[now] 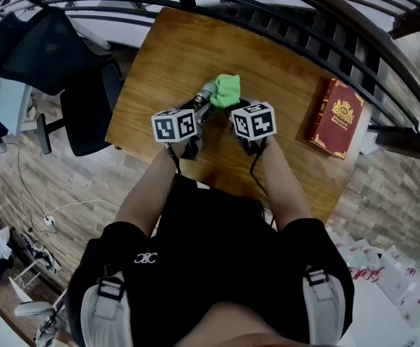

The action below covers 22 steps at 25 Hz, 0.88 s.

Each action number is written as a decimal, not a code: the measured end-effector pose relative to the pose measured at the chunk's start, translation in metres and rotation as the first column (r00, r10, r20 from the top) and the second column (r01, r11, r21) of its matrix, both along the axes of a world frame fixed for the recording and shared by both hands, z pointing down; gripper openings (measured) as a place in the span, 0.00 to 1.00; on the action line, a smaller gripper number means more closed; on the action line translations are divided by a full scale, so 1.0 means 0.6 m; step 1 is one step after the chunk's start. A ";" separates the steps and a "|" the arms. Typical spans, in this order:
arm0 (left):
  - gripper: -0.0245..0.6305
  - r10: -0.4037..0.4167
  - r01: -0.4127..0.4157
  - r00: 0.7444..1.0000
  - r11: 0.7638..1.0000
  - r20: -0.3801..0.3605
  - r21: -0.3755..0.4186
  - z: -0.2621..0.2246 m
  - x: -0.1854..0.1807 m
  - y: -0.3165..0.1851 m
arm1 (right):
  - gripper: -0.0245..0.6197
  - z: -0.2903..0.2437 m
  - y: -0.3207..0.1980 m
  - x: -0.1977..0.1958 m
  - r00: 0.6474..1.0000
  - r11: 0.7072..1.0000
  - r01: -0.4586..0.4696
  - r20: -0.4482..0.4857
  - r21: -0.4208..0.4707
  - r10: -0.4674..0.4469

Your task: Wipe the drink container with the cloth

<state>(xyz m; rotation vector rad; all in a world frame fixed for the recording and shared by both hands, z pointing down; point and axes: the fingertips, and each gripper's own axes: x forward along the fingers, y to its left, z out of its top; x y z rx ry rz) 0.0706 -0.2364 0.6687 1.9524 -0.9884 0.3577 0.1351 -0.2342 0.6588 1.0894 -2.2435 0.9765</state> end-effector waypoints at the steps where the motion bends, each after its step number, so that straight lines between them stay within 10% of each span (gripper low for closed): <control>1: 0.51 -0.022 0.022 0.999 1.000 -0.030 -0.022 0.001 -0.002 -0.001 | 0.13 -0.002 0.004 -0.006 1.000 1.000 0.001 0.021 -0.003 -0.001; 11: 0.51 -0.201 0.145 0.943 0.966 -0.265 -0.215 0.009 -0.014 0.001 | 0.13 0.026 0.043 -0.039 0.994 0.998 -0.009 0.104 -0.066 0.016; 22: 0.51 -0.232 0.150 0.927 0.950 -0.296 -0.276 0.011 -0.016 0.004 | 0.13 0.094 0.084 -0.075 0.994 0.984 0.027 0.110 -0.173 -0.008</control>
